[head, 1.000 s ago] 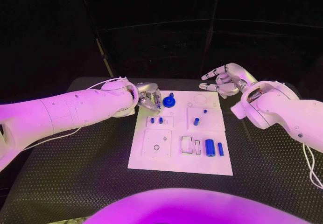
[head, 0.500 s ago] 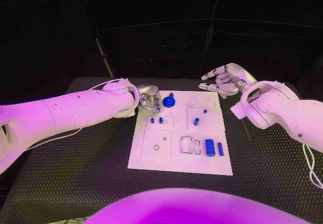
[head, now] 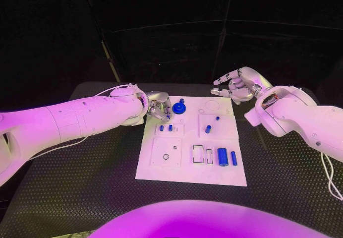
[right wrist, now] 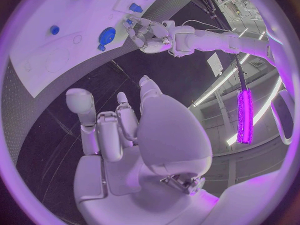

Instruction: Assemble the parts on the task board

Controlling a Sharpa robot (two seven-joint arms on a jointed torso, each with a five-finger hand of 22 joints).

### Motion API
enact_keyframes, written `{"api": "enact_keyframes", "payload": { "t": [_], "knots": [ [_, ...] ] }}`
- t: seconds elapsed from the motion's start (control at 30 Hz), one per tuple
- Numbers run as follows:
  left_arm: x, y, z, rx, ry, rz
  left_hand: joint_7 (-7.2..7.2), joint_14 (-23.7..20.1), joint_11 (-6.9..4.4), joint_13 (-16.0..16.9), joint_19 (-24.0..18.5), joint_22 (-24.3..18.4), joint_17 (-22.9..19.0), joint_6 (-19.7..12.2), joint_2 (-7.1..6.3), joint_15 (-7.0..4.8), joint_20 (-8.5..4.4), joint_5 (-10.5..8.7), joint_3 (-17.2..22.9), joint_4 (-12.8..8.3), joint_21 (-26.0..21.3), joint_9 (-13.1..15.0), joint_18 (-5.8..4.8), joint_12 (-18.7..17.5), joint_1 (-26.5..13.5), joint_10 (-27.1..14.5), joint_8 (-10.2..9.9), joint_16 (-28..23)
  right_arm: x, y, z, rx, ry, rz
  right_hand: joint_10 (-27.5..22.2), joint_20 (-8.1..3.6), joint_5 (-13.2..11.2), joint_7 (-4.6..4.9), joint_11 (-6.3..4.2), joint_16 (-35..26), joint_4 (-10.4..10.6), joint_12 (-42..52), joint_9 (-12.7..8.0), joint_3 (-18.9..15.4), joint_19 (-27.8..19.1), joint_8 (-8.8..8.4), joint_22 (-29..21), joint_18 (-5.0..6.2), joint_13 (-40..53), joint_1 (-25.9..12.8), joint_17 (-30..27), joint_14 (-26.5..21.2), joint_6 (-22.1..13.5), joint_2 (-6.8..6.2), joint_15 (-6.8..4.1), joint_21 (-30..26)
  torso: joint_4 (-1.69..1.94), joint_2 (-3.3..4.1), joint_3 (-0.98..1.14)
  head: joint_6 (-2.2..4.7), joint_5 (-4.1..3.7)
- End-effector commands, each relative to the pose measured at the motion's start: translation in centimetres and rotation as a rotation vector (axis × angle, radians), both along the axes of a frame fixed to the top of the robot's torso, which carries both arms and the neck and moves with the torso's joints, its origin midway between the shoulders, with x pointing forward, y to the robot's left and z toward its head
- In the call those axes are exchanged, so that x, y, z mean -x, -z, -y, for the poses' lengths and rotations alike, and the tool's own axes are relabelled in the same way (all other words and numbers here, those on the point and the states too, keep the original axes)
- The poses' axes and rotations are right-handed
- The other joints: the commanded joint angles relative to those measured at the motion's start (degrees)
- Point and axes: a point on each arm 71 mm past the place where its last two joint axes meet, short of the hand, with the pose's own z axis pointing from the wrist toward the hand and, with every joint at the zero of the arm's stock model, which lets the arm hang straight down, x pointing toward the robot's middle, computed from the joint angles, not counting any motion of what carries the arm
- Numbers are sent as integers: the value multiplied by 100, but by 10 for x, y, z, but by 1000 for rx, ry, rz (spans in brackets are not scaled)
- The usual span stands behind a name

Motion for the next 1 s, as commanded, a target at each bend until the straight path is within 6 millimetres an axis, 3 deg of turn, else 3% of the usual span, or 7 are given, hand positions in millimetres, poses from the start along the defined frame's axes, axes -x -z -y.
{"api": "enact_keyframes", "payload": {
  "t": [0.03,0.47,1.0],
  "knots": [
    [1,1,2,-4,9,-19,-1,66,-13,6,38,14,-9,31,14,-12,3,-43,5,16,26,9,-108,-29,-63,48,-27,-15,0,-1,-1,-4,-10,5,-28,-18,25,-15,3,-28,29,-1,-7,6,-31,17,-8,79,8,-6,702,407,-20,65,-29,-39,-1,-2,2,-1,1],
    [1,1,3,0,5,-11,11,58,-1,2,27,59,-34,0,-3,-2,9,-55,-3,9,60,-1,-116,-93,-82,34,-88,-17,0,-1,-2,-4,-10,4,-28,-18,25,-15,3,-28,29,-1,-7,6,-31,17,-8,79,8,-6,702,407,-20,65,-29,-39,-2,1,2,-1,-14],
    [0,5,2,-36,-14,-46,101,26,88,3,-55,18,-138,-320,-72,69,69,-61,-68,54,8,-35,-101,-288,-206,-102,-404,-26,0,-1,-2,-3,-11,3,-28,-18,25,-15,3,-28,29,-1,-7,6,-31,17,-8,79,8,-6,702,407,-20,65,-29,-39,3,-2,-1,-1,-26]
  ]
}}
